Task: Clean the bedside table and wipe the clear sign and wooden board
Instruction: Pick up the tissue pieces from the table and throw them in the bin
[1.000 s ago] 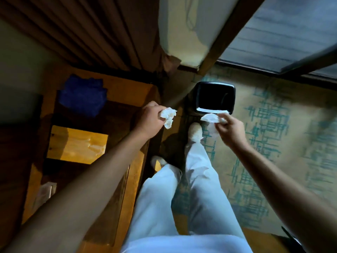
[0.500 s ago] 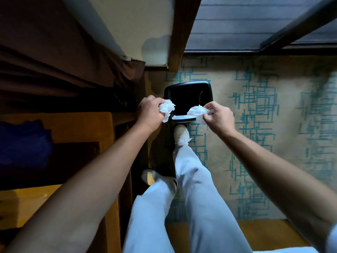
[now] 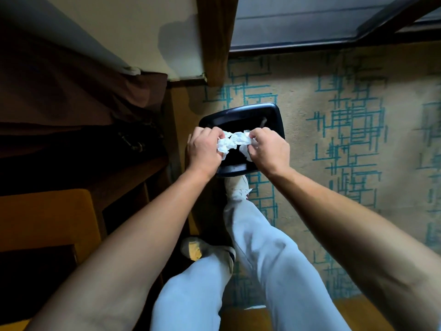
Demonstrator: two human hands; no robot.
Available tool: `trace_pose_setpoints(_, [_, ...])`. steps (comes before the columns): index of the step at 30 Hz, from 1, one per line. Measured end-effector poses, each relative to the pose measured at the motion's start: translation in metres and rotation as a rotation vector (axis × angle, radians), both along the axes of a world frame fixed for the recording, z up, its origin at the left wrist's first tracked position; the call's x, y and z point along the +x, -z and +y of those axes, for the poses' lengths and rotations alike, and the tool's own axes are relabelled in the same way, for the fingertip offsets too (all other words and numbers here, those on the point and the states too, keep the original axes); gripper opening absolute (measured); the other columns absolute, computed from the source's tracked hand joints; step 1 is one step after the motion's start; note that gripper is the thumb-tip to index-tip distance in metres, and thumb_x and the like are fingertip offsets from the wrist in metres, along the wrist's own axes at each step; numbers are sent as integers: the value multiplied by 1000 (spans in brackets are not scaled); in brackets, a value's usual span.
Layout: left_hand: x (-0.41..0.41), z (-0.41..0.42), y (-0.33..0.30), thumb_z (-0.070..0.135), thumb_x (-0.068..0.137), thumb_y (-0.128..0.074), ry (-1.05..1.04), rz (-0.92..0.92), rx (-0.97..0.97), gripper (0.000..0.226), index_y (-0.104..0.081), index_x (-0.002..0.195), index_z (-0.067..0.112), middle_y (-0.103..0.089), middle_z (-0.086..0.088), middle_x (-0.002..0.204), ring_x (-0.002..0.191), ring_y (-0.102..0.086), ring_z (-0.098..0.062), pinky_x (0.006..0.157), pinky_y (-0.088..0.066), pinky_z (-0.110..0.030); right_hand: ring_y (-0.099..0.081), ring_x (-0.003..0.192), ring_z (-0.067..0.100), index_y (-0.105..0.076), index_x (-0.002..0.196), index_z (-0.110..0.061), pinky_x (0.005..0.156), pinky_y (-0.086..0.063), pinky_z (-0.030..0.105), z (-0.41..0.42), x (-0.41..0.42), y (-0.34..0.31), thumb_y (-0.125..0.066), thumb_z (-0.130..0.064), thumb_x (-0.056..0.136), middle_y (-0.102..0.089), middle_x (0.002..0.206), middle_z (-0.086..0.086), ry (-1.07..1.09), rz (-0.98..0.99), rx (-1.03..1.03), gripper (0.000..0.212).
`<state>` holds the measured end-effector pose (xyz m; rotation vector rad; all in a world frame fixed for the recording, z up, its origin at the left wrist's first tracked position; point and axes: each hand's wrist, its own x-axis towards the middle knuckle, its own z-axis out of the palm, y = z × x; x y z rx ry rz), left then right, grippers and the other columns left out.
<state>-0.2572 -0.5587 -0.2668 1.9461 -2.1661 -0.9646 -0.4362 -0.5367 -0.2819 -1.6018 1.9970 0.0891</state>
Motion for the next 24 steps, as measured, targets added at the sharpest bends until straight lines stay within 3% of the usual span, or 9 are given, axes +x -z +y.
trace_pose_setpoints(5, [-4,2,31,0,54,-78,110,-25,-200,39,-69,87,19,-67,-1,84,100,-61,-31,89,-36,-35,-59,87,34,-69,90,-16,65,-52,39,3,0,32,-72,-30,79,-64,94,8,-112,41,-113,19])
trace_pose_setpoints(8, [-5,4,38,0,60,-74,208,-71,-258,37,-72,91,19,-68,-3,91,122,-57,-33,113,-32,-50,-59,84,33,-70,86,-15,61,-52,38,4,-1,38,-70,-30,80,-63,89,7,-168,83,-125,16])
trace_pose_setpoints(10, [-5,7,37,6,64,-78,249,-137,-220,36,-72,97,20,-68,-6,104,135,-49,-35,118,-25,-58,-59,87,34,-69,90,-13,63,-52,39,4,-3,36,-67,-30,80,-63,92,9,-199,101,-120,20])
trace_pose_setpoints(12, [-4,9,34,19,69,-83,272,-211,-159,43,-70,110,20,-61,-8,130,147,-35,-36,120,-20,-61,-59,96,35,-67,104,-12,72,-52,42,5,-4,32,-69,-31,79,-64,105,11,-224,113,-114,32])
trace_pose_setpoints(15, [0,17,26,37,77,-81,302,-299,-100,66,-57,137,21,-34,-9,161,155,-16,-36,122,-15,-61,-54,118,37,-58,129,-10,89,-48,45,10,-6,21,-73,-30,74,-57,135,14,-249,119,-92,61])
trace_pose_setpoints(19, [14,25,13,46,77,-81,259,-339,-50,88,-39,152,27,-16,-10,168,156,-7,-35,123,-13,-60,-37,144,38,-45,148,-14,109,-40,49,15,-11,-2,-80,-28,70,-38,157,17,-277,113,-101,86])
trace_pose_setpoints(24, [40,23,-24,50,74,-82,204,-333,-80,98,-33,156,28,-13,-12,169,156,-7,-36,124,-14,-56,-22,152,37,-34,155,-20,120,-26,53,9,-7,-40,-78,-46,75,-25,164,17,-305,158,-99,95])
